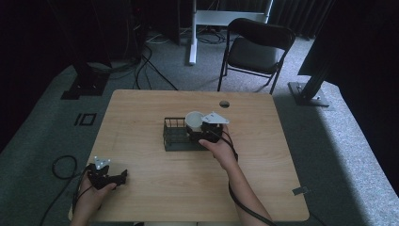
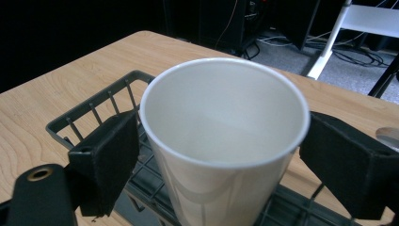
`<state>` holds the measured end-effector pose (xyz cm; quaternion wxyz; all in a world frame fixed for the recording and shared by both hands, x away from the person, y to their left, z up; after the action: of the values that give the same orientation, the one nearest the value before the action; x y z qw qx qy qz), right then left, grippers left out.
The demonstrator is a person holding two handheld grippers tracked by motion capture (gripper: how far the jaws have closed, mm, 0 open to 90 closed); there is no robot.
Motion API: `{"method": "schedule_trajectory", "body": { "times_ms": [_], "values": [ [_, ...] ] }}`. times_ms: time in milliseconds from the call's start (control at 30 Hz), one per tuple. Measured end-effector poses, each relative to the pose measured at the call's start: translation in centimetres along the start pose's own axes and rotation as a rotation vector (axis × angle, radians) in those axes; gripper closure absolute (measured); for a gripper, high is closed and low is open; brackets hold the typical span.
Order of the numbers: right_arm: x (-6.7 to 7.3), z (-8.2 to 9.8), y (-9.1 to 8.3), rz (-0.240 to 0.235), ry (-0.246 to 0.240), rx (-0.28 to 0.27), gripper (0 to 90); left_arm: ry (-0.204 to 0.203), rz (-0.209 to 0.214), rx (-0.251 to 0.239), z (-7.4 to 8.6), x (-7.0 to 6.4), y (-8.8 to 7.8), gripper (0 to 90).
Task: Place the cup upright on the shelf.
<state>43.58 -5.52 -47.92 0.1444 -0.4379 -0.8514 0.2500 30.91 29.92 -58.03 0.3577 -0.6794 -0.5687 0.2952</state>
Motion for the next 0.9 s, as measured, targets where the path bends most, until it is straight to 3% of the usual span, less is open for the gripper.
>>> {"method": "schedule_trajectory", "body": {
  "times_ms": [267, 900],
  "values": [
    [-0.3, 0.3, -1.5, 0.008, -0.02, -0.003, 12.3, 0.0, 0.0, 0.0, 0.0, 0.0, 0.0, 2.8],
    [-2.6, 2.7, -3.8, 0.057, 0.001, 0.003, 12.4, 0.0, 0.0, 0.0, 0.0, 0.0, 0.0, 2.8]
  ]
}}
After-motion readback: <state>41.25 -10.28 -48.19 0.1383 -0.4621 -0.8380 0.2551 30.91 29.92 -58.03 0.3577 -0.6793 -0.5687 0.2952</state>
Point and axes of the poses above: each handheld gripper's, and its own axes: y roughly forward along the jaws, z roughly out of its underside, x roughly to its left, the point moved 4 cm from there along y, roughly forward along the jaws, and after that the axes turned 9 degrees about x, right-handed, at the moved point
